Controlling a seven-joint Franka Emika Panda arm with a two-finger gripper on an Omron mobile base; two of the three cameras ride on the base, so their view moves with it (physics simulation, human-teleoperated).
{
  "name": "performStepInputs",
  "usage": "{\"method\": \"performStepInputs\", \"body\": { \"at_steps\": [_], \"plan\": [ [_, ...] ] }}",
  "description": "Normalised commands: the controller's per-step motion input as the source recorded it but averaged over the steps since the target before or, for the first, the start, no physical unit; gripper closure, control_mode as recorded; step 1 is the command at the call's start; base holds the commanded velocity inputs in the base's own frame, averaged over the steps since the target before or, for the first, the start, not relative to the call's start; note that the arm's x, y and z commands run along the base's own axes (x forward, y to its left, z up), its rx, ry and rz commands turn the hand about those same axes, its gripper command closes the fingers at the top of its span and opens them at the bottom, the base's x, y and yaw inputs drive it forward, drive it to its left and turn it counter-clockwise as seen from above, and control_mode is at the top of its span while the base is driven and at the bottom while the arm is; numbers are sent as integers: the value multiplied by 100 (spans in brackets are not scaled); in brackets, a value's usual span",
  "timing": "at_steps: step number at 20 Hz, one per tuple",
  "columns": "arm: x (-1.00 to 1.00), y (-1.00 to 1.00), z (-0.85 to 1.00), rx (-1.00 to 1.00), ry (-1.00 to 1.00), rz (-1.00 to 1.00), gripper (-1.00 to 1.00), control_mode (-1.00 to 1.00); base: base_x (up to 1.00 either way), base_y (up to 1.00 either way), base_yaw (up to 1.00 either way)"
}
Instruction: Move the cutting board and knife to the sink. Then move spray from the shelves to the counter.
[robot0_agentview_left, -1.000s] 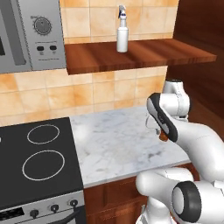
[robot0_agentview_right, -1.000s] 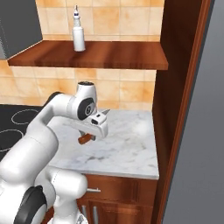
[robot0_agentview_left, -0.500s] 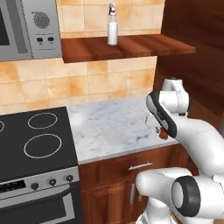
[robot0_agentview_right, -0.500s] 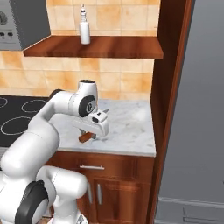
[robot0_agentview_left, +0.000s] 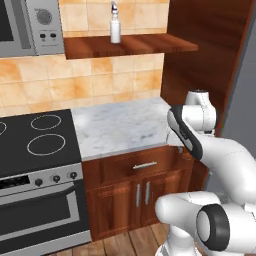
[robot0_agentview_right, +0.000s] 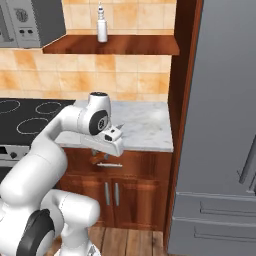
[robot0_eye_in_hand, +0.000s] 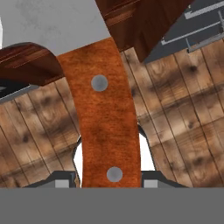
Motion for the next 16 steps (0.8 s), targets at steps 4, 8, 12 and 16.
{"method": "performStepInputs", "body": {
  "at_steps": [4, 8, 12, 16],
  "plan": [
    [0, 0, 0, 0, 0, 0, 100, 100, -67, -1, -17],
    [0, 0, 0, 0, 0, 0, 100, 100, -43, 1, -43],
    [0, 0, 0, 0, 0, 0, 100, 100, -22, 6, -61],
    [0, 0, 0, 0, 0, 0, 100, 100, -16, 10, -71]
  ]
}}
